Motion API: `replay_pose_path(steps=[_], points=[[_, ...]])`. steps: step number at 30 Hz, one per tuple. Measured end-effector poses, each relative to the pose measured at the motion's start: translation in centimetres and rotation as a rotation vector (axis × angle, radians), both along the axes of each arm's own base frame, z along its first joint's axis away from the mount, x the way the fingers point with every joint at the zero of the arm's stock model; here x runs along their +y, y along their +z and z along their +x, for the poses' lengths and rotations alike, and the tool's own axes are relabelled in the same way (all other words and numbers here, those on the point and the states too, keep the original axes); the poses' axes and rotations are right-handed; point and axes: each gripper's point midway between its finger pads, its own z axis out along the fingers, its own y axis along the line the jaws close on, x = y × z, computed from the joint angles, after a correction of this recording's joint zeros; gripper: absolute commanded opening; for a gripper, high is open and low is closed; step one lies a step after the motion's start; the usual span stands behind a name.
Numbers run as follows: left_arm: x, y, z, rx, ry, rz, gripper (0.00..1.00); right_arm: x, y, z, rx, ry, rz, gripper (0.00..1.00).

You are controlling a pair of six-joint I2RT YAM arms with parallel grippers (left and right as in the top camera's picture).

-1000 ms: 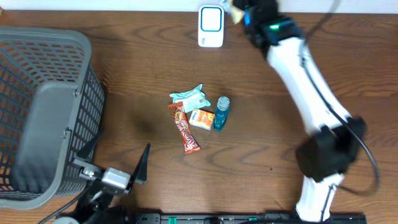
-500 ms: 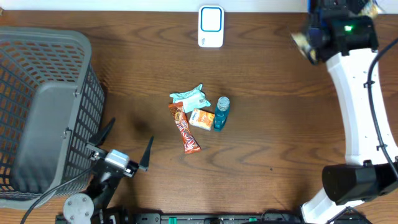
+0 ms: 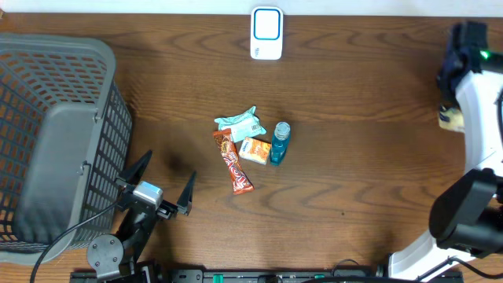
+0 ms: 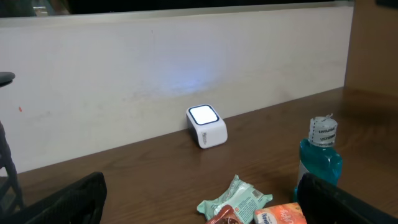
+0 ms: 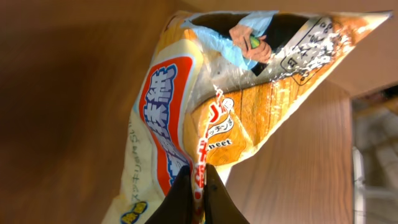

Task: Scan the item barcode
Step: 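Carry the snack bag right and drop it at the table's right edge, then move the right gripper over the blue Listerine bottle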

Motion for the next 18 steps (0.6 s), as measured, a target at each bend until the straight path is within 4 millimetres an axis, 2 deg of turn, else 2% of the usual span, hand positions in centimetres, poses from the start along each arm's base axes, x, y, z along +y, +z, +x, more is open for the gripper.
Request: replay_pose_path(steps=[2,4,6,7,8,9,11,13,16,18], points=[[0.0,0.0,0.0,0.001,0.000,-0.002,0.98,-2.2,-1.8,-1.6,0.012,-0.066,-0.006,0.03],[0.0,0.0,0.0,0.002,0.000,-0.003,0.98,-4.0,-3.3,-3.5,0.025,-0.127,-0.007,0.15],[0.0,0.0,0.0,0.002,0.000,-0.003,0.98,-5.6,-4.3,-5.2,0.035,-0.184,-0.005,0.31],[0.0,0.0,0.0,0.002,0.000,-0.003,0.98,-6.2,-4.5,-5.8,0.035,-0.204,-0.002,0.51],[0.0,0.0,0.0,0.002,0.000,-0.003,0.98,-6.7,-4.7,-6.2,0.029,-0.220,0.008,0.86],[0.0,0.0,0.0,0.002,0.000,-0.003,0.98,-7.3,-5.0,-6.5,0.009,-0.240,0.031,0.99],[0.0,0.0,0.0,0.005,-0.001,-0.008,0.98,-7.2,-5.6,-6.4,-0.016,-0.236,0.095,0.99],[-0.1,-0.1,0.0,0.012,-0.006,-0.014,0.98,-6.4,-6.1,-5.2,-0.048,-0.185,0.196,0.99],[-0.3,-0.9,-0.1,0.051,-0.020,-0.026,0.98,-4.5,-5.8,-2.5,-0.121,-0.071,0.364,0.99],[-0.4,-1.8,0.0,0.093,-0.028,-0.036,0.98,-2.5,-5.3,-0.8,-0.166,0.011,0.490,0.99]])
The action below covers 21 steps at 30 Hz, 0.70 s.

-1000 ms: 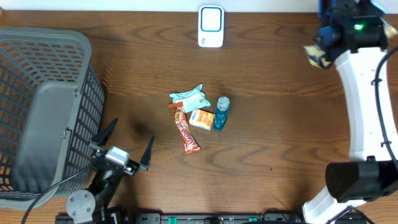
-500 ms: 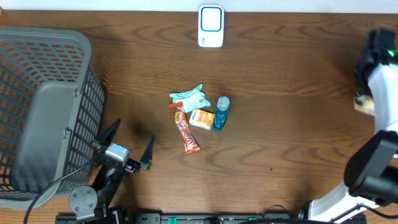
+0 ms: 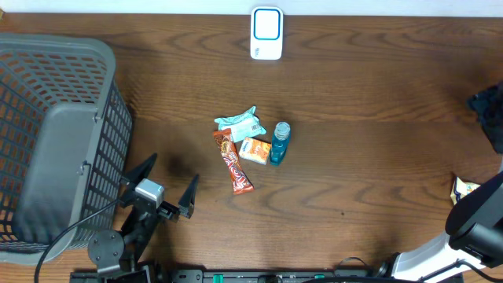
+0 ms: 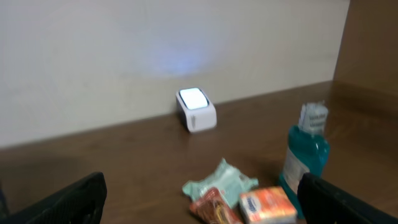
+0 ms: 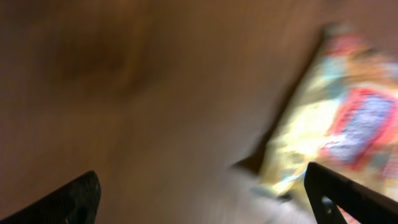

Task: Scan the item barcode
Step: 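Move the right gripper over the blue Listerine bottle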

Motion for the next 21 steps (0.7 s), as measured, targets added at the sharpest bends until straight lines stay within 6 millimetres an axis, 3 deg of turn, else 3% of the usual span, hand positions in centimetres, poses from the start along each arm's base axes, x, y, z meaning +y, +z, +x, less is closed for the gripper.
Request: replay_pose_path(steps=[4,9,15,21], points=[[0.0,-0.5,0.0,0.024,-0.003,-0.006,0.98,4.8,0.5,2.5,-0.108,0.130,0.227,0.99],[-0.1,-0.2,0.0,0.009,-0.003,-0.004,0.98,11.6,0.6,4.0,-0.140,0.268,0.436,0.99],[-0.1,0.7,-0.1,-0.035,-0.004,0.006,0.98,19.1,0.4,3.1,-0.037,0.418,0.556,0.98],[-0.1,1.1,-0.1,-0.054,-0.007,0.010,0.98,25.3,0.3,1.6,0.078,0.574,0.591,0.98]])
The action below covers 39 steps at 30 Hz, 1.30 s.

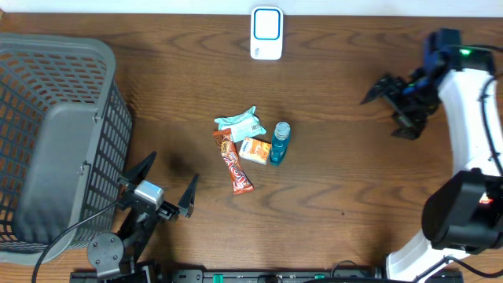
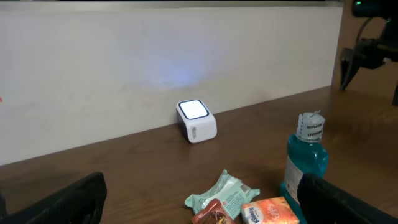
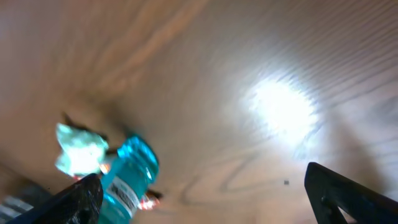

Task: Scan the item barcode
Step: 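Move the right gripper over the blue Listerine bottle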

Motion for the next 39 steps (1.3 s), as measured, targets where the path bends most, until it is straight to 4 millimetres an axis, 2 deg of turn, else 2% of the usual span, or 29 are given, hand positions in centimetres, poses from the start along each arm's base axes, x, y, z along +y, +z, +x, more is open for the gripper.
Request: replay_pose_path(steps=[3,6,10,13,21,27,30,33,36,39], points=[[0.0,-0.4,0.0,0.017,0.000,-0.004,0.98,2.5,-0.2,-1.1,0.037,0.085,-0.023,0.99],[0.0,-1.0,0.1,0.048,0.000,-0.010,0.98,4.0,-0.3,-2.1,0.068,0.147,-0.056,0.99],[0.0,-2.2,0.1,0.104,0.000,-0.023,0.98,3.9,-0.3,-2.9,0.092,0.170,-0.101,0.99],[0.0,-3.1,0.1,0.146,0.000,-0.032,0.98,3.3,0.6,-3.2,0.071,0.172,-0.136,0.99],[0.0,-5.5,-0.2,0.264,0.000,-0.058,0.98,2.9,6.1,-3.8,-0.117,0.134,-0.159,0.99],[-0.1,-5.8,-0.4,0.288,0.000,-0.063,0.98,4.3,6.0,-3.4,-0.127,0.153,-0.108,0.99],[-0.1,-5.9,-0.4,0.294,0.000,-0.065,0.98,6.1,6.1,-3.2,-0.152,0.200,-0.096,0.99],[-0.1,-5.9,-0.4,0.296,0.000,-0.065,0.98,9.0,6.5,-2.4,-0.218,0.276,-0.079,0.99],[-0.1,-5.9,-0.4,0.296,0.000,-0.065,0.98,12.9,7.3,-1.3,-0.327,0.370,-0.054,0.99],[-0.1,-5.9,-0.4,0.297,0.000,-0.065,0.98,16.2,7.8,-1.2,-0.393,0.451,-0.034,0.99]])
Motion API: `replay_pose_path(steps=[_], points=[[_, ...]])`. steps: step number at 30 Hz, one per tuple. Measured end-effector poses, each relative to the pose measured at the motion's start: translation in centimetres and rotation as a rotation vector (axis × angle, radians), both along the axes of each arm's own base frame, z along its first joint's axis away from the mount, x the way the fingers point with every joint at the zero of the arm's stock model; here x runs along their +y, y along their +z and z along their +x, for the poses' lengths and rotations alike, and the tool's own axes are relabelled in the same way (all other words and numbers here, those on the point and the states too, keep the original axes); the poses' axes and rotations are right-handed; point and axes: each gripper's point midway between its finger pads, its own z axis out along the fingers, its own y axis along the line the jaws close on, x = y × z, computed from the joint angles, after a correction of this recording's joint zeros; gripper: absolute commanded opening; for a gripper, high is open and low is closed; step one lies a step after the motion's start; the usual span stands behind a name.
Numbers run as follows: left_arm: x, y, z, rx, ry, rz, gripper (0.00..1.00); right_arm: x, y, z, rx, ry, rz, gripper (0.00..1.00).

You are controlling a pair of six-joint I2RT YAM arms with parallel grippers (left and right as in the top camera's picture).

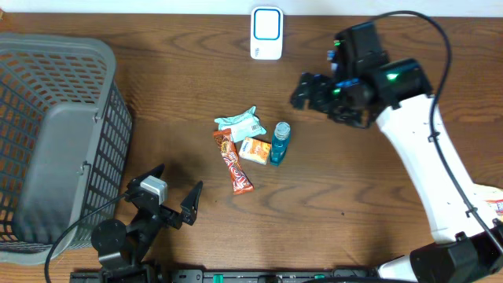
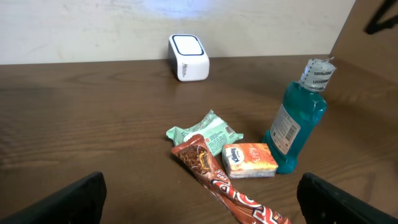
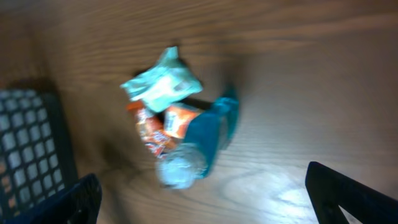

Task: Scan the item barcode
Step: 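Move the right gripper over the blue Listerine bottle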

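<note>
The white barcode scanner [image 1: 266,33] stands at the table's far edge, its window lit [image 2: 188,58]. Mid-table lies a cluster: a blue mouthwash bottle [image 1: 279,142] upright [image 2: 298,124], an orange box [image 1: 255,150], a green wipes pack [image 1: 242,123] and a brown chocolate bar [image 1: 233,163]. My right gripper [image 1: 302,93] hangs open and empty just right of and beyond the bottle; its blurred view looks down on the bottle [image 3: 199,146]. My left gripper [image 1: 173,196] stands open near the front edge, facing the cluster [image 2: 199,205].
A grey plastic basket [image 1: 55,134] fills the left side of the table [image 3: 31,149]. A corner of a yellow snack bag [image 1: 495,206] shows at the right edge. The right arm [image 1: 424,157] crosses the right half of the table.
My right gripper, still open, has moved left from the table's right side to just beside the item cluster. The left gripper now sits a little lower and looks down more on the items.
My right gripper was shut on a yellow snack bag at the right edge. Then it was open and the bag lay on the table there. Then it hung open over the right side, and now it is by the cluster. The cluster has not moved.
</note>
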Motion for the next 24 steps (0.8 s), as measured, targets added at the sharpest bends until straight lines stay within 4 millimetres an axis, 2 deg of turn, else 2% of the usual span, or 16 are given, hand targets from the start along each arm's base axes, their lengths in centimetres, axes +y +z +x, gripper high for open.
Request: replay_pose_path(steps=[2,5,9,14,20,22,24], points=[[0.0,0.0,0.0,0.000,0.000,0.000,0.98,2.0,-0.2,-0.3,-0.020,0.047,-0.011,0.99],[0.0,0.0,0.0,0.000,0.000,0.000,0.98,3.4,-1.1,-0.8,-0.017,0.071,-0.057,0.99],[0.0,0.0,0.0,0.001,0.000,0.000,0.98,4.6,-3.2,-0.4,-0.005,0.084,-0.112,0.99],[0.0,0.0,0.0,0.001,0.000,0.000,0.98,5.5,-7.1,0.3,0.056,0.099,-0.177,0.99],[0.0,0.0,0.0,0.001,0.000,0.000,0.98,5.2,-11.0,-0.1,0.163,0.103,-0.242,0.81],[0.0,0.0,0.0,0.001,0.000,0.000,0.98,5.0,-11.7,-0.4,0.189,0.105,-0.257,0.76],[0.0,0.0,0.0,0.001,0.000,0.000,0.98,4.8,-12.0,-0.7,0.206,0.108,-0.269,0.65]])
